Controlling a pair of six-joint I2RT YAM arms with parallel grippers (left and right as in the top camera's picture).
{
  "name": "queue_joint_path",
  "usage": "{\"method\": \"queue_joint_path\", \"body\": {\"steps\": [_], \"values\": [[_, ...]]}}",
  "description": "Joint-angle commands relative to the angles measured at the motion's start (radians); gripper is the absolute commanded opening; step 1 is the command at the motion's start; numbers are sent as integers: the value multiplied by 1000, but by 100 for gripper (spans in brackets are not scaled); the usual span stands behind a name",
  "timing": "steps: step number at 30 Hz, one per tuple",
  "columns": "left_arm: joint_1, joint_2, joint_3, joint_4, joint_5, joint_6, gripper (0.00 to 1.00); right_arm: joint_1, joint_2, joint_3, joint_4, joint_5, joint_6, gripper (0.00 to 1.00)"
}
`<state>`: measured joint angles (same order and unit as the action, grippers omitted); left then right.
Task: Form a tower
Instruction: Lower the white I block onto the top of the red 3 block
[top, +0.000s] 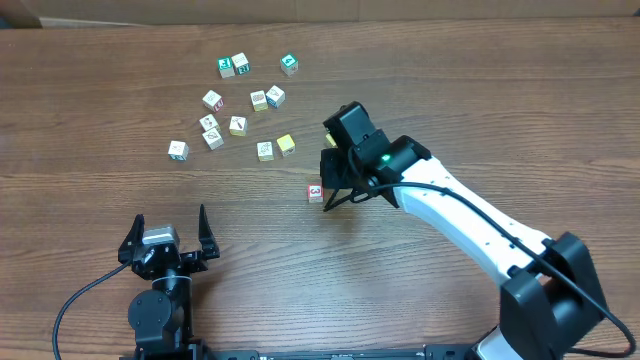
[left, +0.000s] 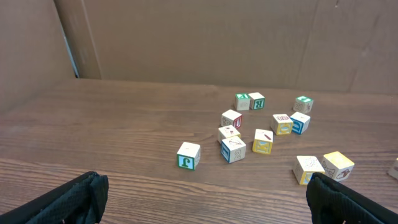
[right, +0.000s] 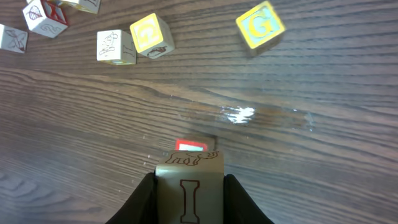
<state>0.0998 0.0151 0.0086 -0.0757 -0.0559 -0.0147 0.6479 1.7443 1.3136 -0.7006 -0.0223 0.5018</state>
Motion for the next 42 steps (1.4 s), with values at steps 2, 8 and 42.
{"method": "queue_joint_path", "body": {"steps": [2,8,42], "values": [[-2,-10,-3,2,1,23,100,52,31,22,26,59,14,17],[-2,-10,-3,2,1,23,99,104,52,22,24,170,77,17],[-2,-10,-3,2,1,23,100,160,119,21,40,272,137,18]]}}
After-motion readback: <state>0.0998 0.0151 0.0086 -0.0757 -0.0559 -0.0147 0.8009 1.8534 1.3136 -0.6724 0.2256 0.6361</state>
